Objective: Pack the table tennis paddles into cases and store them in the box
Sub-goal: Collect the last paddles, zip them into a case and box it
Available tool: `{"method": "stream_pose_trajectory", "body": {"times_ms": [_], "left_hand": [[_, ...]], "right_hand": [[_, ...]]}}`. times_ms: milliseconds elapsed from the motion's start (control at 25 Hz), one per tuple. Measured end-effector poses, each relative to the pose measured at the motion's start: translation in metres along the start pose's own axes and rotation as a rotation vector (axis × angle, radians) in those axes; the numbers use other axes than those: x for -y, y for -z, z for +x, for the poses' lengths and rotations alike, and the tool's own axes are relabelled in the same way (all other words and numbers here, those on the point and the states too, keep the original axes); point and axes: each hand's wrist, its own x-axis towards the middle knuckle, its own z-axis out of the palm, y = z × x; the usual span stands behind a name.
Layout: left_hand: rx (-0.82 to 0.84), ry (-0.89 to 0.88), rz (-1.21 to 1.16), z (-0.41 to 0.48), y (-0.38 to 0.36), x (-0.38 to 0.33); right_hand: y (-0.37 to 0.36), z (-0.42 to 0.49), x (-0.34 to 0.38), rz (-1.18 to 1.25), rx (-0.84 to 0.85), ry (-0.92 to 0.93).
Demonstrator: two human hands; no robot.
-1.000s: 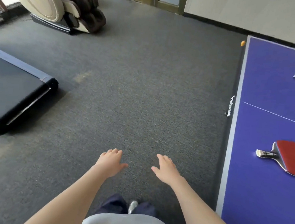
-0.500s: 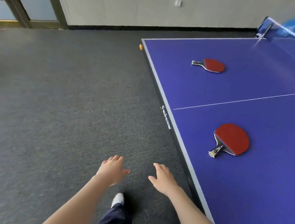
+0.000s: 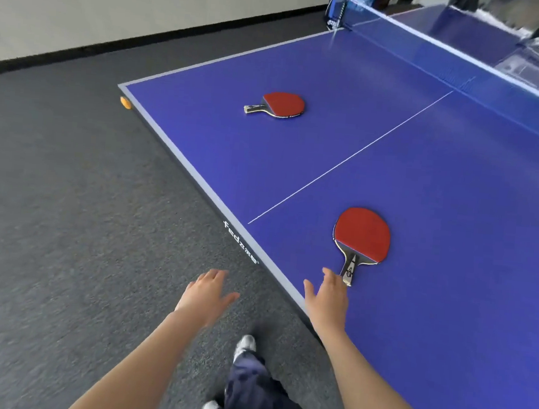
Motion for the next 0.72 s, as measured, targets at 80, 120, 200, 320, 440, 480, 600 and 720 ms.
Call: {"method": "stream_pose_trajectory", "body": {"times_ms": [80,120,200,320,440,480,600,720], "left_hand": [[-0.003,-0.042,-0.017,0.028,0.007,-0.007],[-0.010,-0.057,-0.024,0.042,0.011,-0.010],[-0.039,-0.082,-0.039,0.074,0.019,-0.014],[-0.058,-0.086,-0.065,0.116,0.036,-0.016],[-0.058,-0.072,-0.080,0.162,0.056,-0.020],[-0.058,-0.061,-0.095,0.176,0.061,-0.021],[-0.058,-0.035,-0.136,0.206,0.071,-0.020],[-0.062,-0.040,-0.160,0.228,0.080,-0.024]], "right_hand": [[0.007,0.025,-0.009,0.075,-0.141,-0.202],[0.010,0.038,-0.013,0.112,-0.180,-0.290],[0.011,0.066,-0.022,0.157,-0.210,-0.427],[0.002,0.091,-0.032,0.167,-0.212,-0.534],[-0.009,0.109,-0.039,0.179,-0.223,-0.618],[-0.011,0.114,-0.040,0.178,-0.223,-0.623],[-0.012,0.122,-0.038,0.269,-0.241,-0.639],[-0.012,0.128,-0.027,0.377,-0.268,-0.678]]}}
